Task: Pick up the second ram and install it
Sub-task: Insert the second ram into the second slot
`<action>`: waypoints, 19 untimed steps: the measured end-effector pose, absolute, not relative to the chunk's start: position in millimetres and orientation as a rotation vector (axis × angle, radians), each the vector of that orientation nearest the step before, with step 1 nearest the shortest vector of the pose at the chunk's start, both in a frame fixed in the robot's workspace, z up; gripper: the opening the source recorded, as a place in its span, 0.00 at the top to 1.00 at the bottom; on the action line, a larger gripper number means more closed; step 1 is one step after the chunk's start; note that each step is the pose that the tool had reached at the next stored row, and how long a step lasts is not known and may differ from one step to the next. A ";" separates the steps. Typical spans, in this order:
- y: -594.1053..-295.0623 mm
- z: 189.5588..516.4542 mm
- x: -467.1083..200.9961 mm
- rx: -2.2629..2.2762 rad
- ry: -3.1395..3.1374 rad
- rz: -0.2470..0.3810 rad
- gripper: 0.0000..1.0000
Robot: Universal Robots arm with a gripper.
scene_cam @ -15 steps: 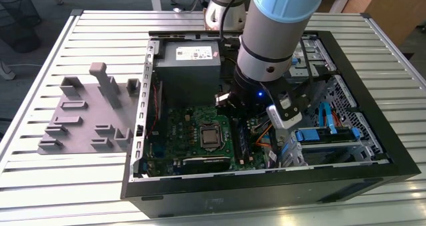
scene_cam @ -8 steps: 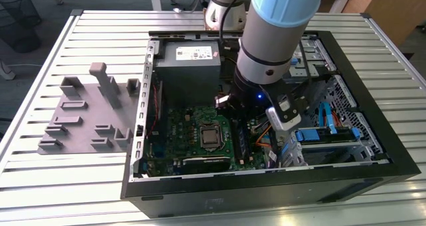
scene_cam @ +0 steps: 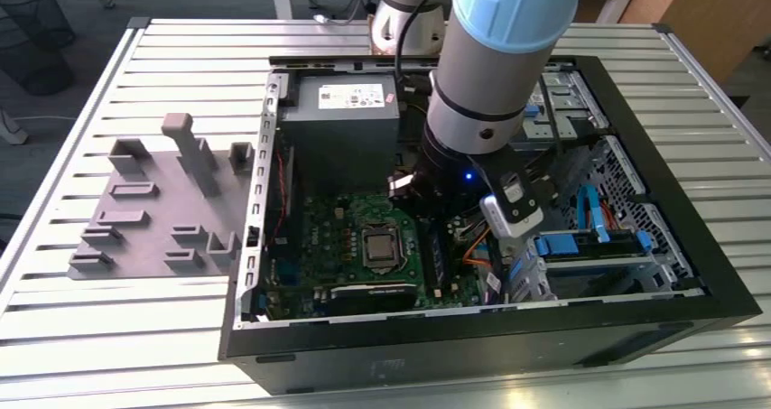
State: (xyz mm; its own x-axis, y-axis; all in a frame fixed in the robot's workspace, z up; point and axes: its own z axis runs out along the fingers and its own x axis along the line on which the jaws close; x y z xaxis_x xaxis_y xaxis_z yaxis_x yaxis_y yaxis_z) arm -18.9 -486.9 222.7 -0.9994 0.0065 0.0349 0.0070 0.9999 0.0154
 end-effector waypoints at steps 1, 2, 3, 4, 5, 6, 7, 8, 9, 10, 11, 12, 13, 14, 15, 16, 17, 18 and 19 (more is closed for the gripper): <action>-486.9 222.5 -19.0 -0.010 -3.107 -0.024 0.86; -486.9 222.0 -19.0 -0.011 -3.107 -0.025 0.86; -486.9 221.5 -19.0 -0.010 -3.107 -0.025 0.86; -486.9 221.2 -19.0 -0.010 -3.107 -0.025 0.86; -486.9 220.6 -19.0 -0.011 -3.106 -0.025 0.86; -486.9 220.1 -19.0 -0.011 -3.106 -0.025 0.86; -486.9 219.6 -19.0 -0.011 -3.106 -0.025 0.86; -486.9 219.1 -19.1 -0.011 -3.106 -0.025 0.86; -486.9 218.7 -19.0 -0.011 -3.105 -0.025 0.86; -486.9 218.1 -19.0 -0.011 -3.105 -0.025 0.86; -486.9 217.7 -19.1 -0.011 -3.104 -0.025 0.86; -486.9 217.2 -19.1 -0.011 -3.104 -0.025 0.86; -486.9 216.7 -19.1 -0.011 -3.104 -0.025 0.86; -486.9 216.2 -19.1 -0.011 -3.104 -0.025 0.86; -486.9 215.9 -19.1 -0.011 -3.103 -0.025 0.86; -486.9 215.6 -19.2 -0.010 -3.103 -0.025 0.86; -486.9 215.4 -19.2 -0.010 -3.103 -0.024 0.86; -486.9 215.3 -19.3 -0.011 -3.103 -0.025 0.86; -486.8 215.2 -19.3 -0.011 -3.103 -0.026 0.86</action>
